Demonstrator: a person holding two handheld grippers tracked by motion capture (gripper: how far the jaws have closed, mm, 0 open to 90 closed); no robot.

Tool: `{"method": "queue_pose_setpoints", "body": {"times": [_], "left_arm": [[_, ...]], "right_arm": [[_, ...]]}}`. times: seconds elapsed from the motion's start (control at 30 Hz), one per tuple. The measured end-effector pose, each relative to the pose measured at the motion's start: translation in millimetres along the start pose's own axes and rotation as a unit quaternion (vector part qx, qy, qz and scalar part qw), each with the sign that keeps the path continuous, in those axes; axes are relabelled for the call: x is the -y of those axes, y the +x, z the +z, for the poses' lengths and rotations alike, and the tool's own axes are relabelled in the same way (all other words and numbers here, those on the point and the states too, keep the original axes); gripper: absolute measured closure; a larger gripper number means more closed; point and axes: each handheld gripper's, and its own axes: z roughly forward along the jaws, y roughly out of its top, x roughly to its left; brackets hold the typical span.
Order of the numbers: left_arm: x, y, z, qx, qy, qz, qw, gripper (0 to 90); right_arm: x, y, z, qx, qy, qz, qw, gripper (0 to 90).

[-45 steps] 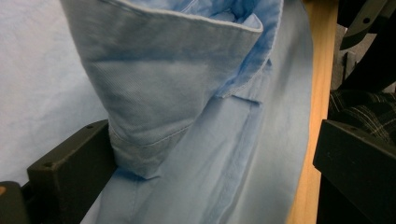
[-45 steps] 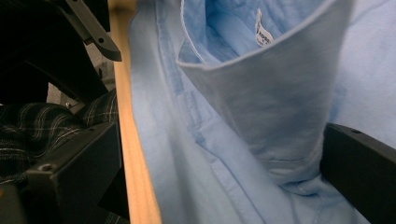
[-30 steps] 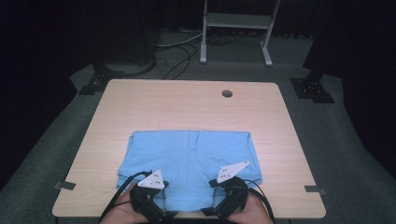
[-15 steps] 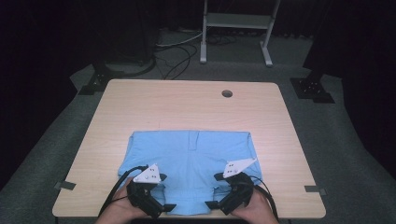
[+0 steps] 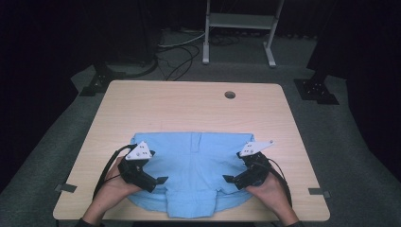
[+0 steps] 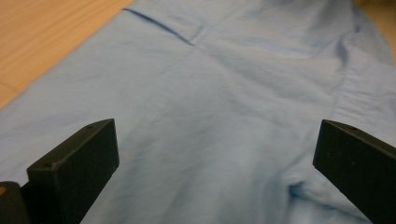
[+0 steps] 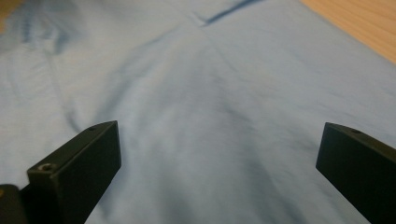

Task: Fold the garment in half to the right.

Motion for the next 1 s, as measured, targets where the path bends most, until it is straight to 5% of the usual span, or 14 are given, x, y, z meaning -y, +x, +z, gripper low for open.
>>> {"method": "queue_pose_setpoints", "body": {"times": [0.1, 0.13, 0.33, 0.47, 0.67, 1.0], "left_arm": [[1.8, 8.1, -0.5, -0.016, 0.006, 0.001, 0.9999, 0.0], [6.0, 17.8, 1.3, -0.041, 0.025, 0.007, 0.9988, 0.0], [22.9, 39.6, 8.5, -0.082, 0.065, -0.002, 0.9945, 0.0], [35.6, 45.5, 16.3, -0.072, 0.087, -0.012, 0.9936, 0.0], [40.0, 47.7, 17.5, -0.056, 0.08, -0.032, 0.9947, 0.0], [38.2, 36.3, 18.2, -0.047, 0.088, -0.029, 0.9946, 0.0]], "right_arm": [[1.7, -7.6, -0.1, 0.012, 0.001, 0.005, 0.9999, 0.0], [5.3, -17.6, 3.4, 0.044, 0.02, 0.001, 0.9988, 0.0], [12.1, -29.4, 14.7, 0.064, 0.05, -0.001, 0.9967, 0.0], [16.4, -35.6, 26.1, 0.059, 0.056, -0.005, 0.9967, 0.0], [18.9, -36.9, 25.8, 0.054, 0.049, -0.001, 0.9973, 0.0], [26.7, -30.7, 18.3, 0.058, 0.049, 0.003, 0.9971, 0.0]]}}
